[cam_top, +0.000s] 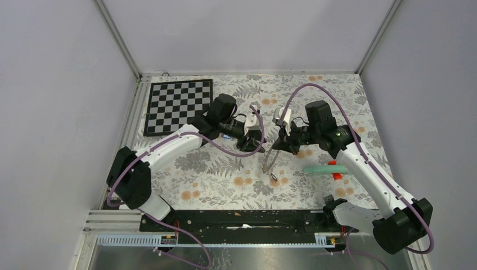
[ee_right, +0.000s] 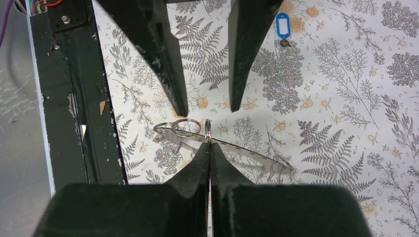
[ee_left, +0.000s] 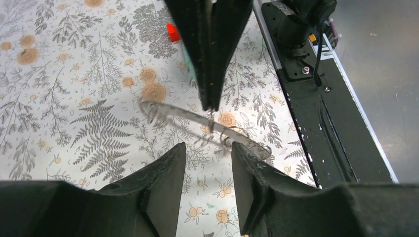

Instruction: Put the keys on the keyring

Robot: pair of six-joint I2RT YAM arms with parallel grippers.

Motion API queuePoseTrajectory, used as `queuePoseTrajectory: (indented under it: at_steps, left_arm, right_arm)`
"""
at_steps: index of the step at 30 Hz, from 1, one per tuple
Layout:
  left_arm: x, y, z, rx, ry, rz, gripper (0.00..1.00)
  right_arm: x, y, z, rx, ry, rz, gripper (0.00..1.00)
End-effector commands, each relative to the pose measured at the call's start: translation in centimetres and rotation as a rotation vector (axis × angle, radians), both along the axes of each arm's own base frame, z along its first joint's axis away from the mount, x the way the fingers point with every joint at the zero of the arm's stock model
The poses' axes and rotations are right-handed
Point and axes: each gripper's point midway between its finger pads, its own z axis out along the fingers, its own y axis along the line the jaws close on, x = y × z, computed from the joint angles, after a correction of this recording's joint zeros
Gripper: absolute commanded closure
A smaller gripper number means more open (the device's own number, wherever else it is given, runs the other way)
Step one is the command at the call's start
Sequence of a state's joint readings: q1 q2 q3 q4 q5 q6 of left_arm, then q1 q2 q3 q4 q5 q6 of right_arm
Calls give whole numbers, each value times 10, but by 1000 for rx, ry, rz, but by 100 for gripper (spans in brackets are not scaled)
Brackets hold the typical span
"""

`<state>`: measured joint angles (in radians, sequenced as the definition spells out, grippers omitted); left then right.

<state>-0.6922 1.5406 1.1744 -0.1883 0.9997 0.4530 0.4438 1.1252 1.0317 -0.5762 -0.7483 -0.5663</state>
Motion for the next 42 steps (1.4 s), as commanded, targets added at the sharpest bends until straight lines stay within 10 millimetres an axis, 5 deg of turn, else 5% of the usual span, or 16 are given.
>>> queuePoseTrajectory:
  at_steps: [1,17,29,42]
  left_arm:
    - [0,-10,14,-27,-111,-51,57]
    - [-6,-24,15,-43,-100,-76,72]
    - [-6,-24,20,-75,-96,-46,73]
    - [-13,-22,13,-76,-68,-65,100]
  right_arm:
    - [3,4,16,-2,-34,0,100]
    - [-4,6,8,8,14,1,100]
    - [-10,7,5,30,21,12,100]
    - [-9,7,8,36,8,7,100]
